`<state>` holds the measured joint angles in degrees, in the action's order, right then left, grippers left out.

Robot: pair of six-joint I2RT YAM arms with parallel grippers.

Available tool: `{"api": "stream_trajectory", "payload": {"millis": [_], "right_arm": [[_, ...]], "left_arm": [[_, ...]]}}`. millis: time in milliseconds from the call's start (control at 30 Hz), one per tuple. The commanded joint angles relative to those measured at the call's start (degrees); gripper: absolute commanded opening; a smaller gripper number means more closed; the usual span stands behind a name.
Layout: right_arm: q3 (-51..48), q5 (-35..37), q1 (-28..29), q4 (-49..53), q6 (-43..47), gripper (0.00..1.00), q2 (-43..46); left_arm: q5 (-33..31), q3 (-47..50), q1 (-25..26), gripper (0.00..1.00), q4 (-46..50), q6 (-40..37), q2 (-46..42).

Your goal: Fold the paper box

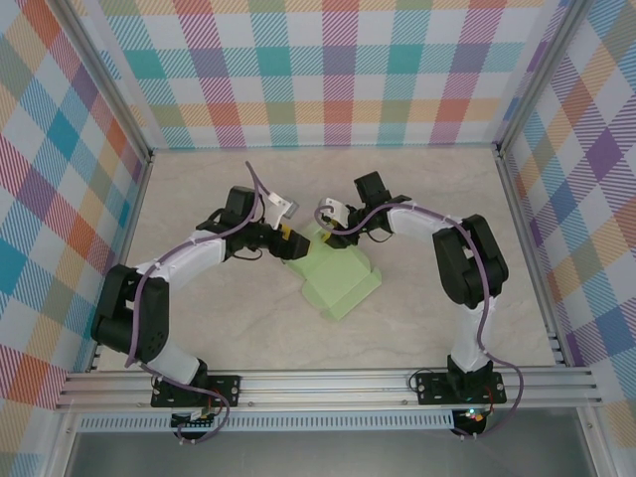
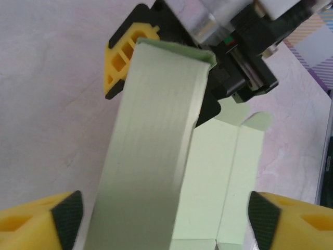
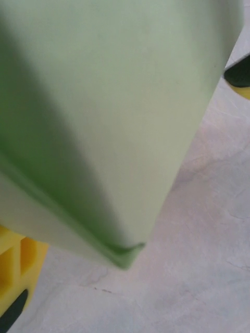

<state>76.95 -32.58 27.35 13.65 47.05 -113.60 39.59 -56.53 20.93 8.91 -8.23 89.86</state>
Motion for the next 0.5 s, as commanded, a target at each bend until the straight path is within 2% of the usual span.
{"api": "stream_trajectory", "payload": {"millis": [0, 200, 300, 400, 467], "right_arm": [[1.47, -2.97, 0.07, 0.44, 1.6, 0.42, -0.83], [-2.64, 1.61, 0.07, -9.61, -2.54, 0.43, 0.03], [-2.98, 2.32, 0.05, -10.8, -3.73, 0.45, 0.05], [-4.2, 2.52, -0.13, -12.91, -5.08, 0.48, 0.63], [-5.1, 1.37, -0.77, -14.32, -6.47, 0.5, 1.53]], "left_arm": [[1.25, -1.29, 0.85, 0.75, 0.15, -0.86, 3.17], [-4.06, -2.09, 3.22, 0.63, 1.37, -1.5, 4.95], [-6.79, -2.3, 3.59, 0.5, 1.38, -1.42, 5.11], [-10.43, -2.82, 3.59, 0.41, 1.39, -0.09, 5.23], [-11.18, -3.05, 3.59, 0.4, 1.25, 0.74, 5.23]]}}
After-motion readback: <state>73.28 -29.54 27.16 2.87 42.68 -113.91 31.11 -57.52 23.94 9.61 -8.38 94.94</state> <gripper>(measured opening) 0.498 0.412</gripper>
